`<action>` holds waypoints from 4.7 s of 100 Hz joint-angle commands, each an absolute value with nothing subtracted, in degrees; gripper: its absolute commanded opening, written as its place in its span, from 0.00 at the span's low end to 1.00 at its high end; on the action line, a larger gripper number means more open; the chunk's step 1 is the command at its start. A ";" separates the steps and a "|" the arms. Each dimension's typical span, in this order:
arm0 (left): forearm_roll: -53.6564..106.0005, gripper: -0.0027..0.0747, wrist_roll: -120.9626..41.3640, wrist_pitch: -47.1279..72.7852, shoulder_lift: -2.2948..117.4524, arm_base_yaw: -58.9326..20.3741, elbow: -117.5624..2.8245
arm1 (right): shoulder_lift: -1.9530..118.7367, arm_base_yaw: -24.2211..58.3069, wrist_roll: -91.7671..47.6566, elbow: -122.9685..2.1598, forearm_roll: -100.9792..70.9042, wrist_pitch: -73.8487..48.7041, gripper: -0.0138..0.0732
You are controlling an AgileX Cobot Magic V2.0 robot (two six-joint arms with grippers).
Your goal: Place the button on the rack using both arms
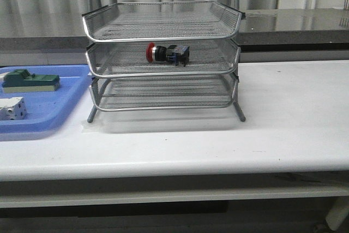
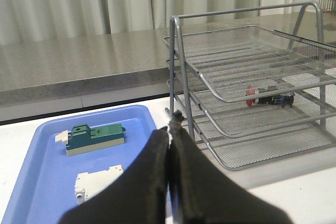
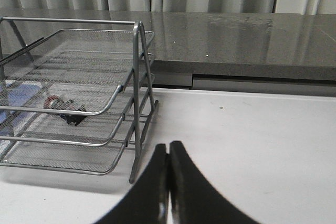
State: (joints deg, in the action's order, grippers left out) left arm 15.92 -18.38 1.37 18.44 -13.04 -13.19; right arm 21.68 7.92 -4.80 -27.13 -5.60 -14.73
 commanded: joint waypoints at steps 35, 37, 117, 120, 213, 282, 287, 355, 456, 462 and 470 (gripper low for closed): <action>16.40 0.01 -18.25 -3.16 18.85 -12.84 -14.83 | 22.03 7.53 -4.94 -28.41 -4.88 -10.69 0.09; 16.40 0.01 -18.25 -3.16 18.85 -12.84 -14.83 | 22.03 7.53 -4.94 -28.37 -4.75 -10.63 0.09; 16.40 0.01 -18.25 -3.16 18.85 -12.84 -14.83 | -1.54 6.97 6.18 -4.44 1.94 -7.46 0.09; 16.40 0.01 -18.25 -3.16 18.85 -12.84 -14.83 | -1.59 6.57 6.18 -3.94 1.94 -7.11 0.09; 16.40 0.01 -18.25 -3.16 18.85 -12.84 -14.83 | -1.59 3.42 6.18 0.59 2.71 -0.39 0.09; 16.40 0.01 -18.25 -3.16 18.85 -12.84 -14.70 | -1.59 3.42 6.18 0.59 2.71 -0.39 0.09; 16.24 0.01 -18.25 -3.29 18.85 -12.84 -14.39 | -1.59 3.42 6.18 0.59 2.71 -0.39 0.09; -5.58 0.01 4.38 0.35 4.63 -3.06 -3.40 | -1.59 3.42 6.18 0.59 2.71 -0.39 0.09; -7.32 0.01 7.46 1.71 -2.23 -2.92 2.72 | -1.59 3.42 6.18 0.59 2.71 -0.39 0.09; -7.32 0.01 7.46 1.71 -2.23 -2.92 2.72 | -1.59 3.42 6.18 0.59 2.71 -0.39 0.09; -7.32 0.01 7.46 1.71 -2.23 -2.92 2.72 | -1.59 3.42 6.18 0.59 2.71 -0.39 0.09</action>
State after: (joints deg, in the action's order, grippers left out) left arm -7.18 6.93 6.55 -0.21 -2.93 0.02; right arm -0.63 3.87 6.34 1.58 1.91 -5.06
